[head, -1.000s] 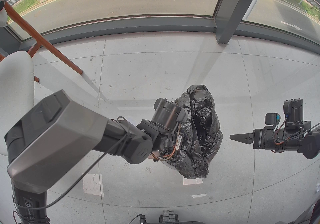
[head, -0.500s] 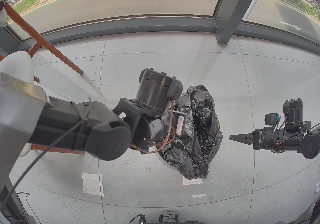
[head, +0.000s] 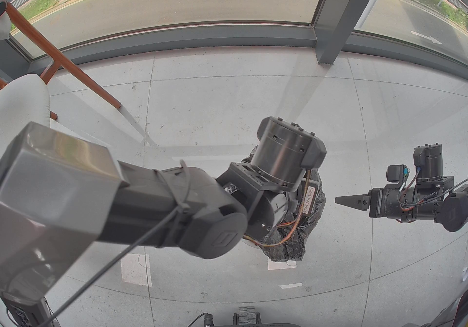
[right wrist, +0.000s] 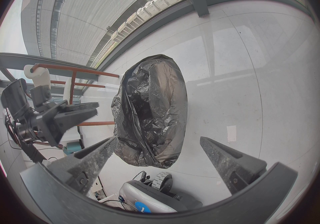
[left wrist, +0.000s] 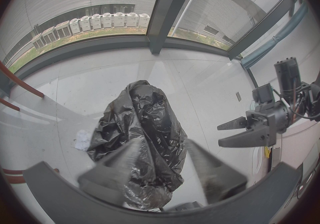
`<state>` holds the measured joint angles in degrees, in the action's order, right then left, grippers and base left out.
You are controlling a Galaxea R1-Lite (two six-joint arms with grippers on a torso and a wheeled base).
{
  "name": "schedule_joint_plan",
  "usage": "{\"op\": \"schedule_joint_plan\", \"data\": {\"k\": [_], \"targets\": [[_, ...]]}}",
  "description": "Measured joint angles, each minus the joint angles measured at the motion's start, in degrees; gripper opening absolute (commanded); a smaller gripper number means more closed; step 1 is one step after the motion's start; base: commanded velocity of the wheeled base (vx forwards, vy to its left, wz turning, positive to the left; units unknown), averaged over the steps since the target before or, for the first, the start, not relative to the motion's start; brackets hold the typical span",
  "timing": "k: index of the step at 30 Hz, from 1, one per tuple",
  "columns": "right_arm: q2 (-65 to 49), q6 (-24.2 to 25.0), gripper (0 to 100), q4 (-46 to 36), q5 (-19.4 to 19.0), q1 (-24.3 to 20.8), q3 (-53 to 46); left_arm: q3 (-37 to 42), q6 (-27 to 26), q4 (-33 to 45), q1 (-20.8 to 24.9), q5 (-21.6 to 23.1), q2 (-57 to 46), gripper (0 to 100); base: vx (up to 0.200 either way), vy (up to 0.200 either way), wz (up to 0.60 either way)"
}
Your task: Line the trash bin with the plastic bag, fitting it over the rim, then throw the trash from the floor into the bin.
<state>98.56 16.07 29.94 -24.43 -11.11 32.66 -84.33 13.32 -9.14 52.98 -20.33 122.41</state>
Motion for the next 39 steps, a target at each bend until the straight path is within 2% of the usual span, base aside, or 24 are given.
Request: {"op": "schedule_joint_plan", "data": {"k": [7, 19, 29, 39], "targets": [[-0.07, 0.02, 100, -0.02, 0.02, 0.17, -0.46, -7.53, 2.05, 0.30, -0.06, -0.77, 6.75, 100, 0.000, 0.000, 0.00], [-0.02, 0.02, 100, -0.02, 0.02, -0.02, -0.61, -14.62, 6.75, 4.36, 1.34, -1.32, 11.52, 100, 0.000, 0.000, 0.00], [0.00, -0.15, 100, -0.71, 0.18, 0.06, -0.77, -13.90, 7.28, 5.16, 2.85, -2.66, 12.65, 100, 0.000, 0.000, 0.00], [-0.07, 0.07, 100, 0.13, -0.09, 0.15, -0.83, -10.70, 7.08, 6.06, 1.48, -3.72, 14.07, 100, 0.000, 0.000, 0.00]]}}
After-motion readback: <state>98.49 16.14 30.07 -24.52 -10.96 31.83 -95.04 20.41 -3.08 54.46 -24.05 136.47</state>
